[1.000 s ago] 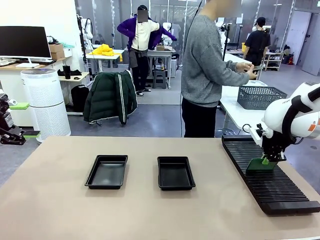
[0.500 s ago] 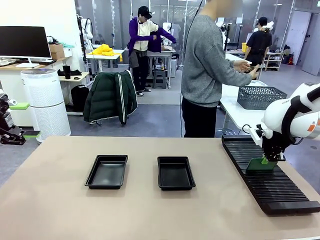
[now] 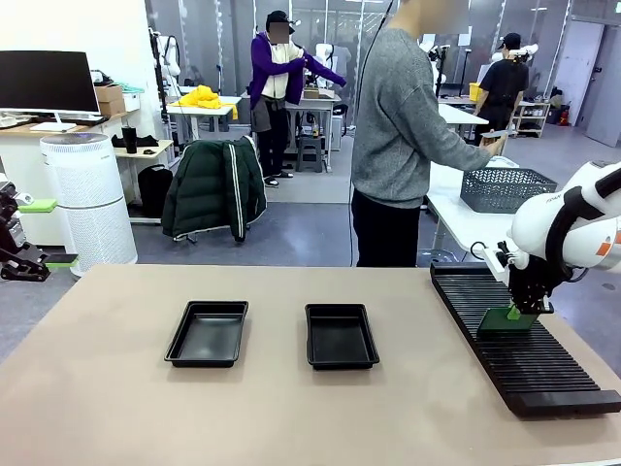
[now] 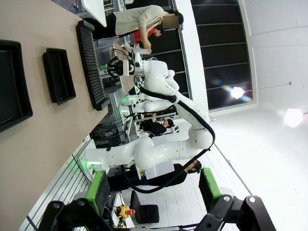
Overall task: Inspect and transfer BCBs to ESD trays.
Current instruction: Pick up the Blank PCB from the PCB Rack and place it in the left ESD tray.
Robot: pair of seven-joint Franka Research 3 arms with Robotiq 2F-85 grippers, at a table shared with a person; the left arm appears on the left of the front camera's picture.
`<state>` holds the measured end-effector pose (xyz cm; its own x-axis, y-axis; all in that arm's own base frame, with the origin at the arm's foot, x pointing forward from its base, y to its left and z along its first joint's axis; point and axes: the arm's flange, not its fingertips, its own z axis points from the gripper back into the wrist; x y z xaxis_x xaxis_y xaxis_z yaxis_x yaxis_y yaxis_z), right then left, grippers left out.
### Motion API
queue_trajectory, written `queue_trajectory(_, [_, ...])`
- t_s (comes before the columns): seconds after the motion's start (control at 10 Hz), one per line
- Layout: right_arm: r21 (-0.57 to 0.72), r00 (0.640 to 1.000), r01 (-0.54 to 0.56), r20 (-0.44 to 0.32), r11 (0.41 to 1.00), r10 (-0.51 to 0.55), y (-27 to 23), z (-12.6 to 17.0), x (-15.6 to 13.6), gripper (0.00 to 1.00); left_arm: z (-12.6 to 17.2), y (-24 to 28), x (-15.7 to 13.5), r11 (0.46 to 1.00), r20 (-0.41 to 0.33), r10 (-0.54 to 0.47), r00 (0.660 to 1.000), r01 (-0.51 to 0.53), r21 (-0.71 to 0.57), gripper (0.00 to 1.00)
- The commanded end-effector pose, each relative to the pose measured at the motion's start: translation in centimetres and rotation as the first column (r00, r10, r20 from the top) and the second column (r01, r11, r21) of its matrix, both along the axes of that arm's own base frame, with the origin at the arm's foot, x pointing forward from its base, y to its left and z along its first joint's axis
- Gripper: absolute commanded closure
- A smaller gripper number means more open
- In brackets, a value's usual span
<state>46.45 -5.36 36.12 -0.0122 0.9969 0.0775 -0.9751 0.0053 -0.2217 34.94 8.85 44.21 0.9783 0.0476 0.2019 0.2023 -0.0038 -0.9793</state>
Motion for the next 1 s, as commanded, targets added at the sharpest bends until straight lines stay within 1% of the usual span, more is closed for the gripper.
queue_trajectory(0.0, [-0.001,1.0,-0.005,0.0,1.0,0.005,0.0,0.0,0.0,0.94,0.1,0.1,-0.1,1.0,0.003,0.003,1.0,-0.003,0.0,0.0])
queue_trajectory(0.4, [-0.023,1.0,-0.014,-0.021,1.0,0.013,0.0,0.5,0.1,0.94,0.1,0.1,-0.1,1.0,0.003,0.003,1.0,-0.003,0.0,0.0])
queue_trajectory(0.5, [-0.027,1.0,-0.013,-0.026,1.0,0.012,0.0,0.5,0.2,1.0,0.1,0.1,-0.1,1.0,0.003,0.003,1.0,-0.003,0.0,0.0])
queue_trajectory(0.8, [-0.029,0.999,-0.023,-0.037,0.999,0.022,0.2,0.7,0.6,1.0,0.1,0.1,-0.1,1.0,0.003,0.003,1.0,-0.003,0.0,0.0])
queue_trajectory(0.9, [-0.027,0.999,-0.012,-0.044,1.0,0.01,0.2,1.0,0.7,1.0,0.1,0.1,-0.1,1.0,0.003,0.003,1.0,-0.003,0.0,0.0])
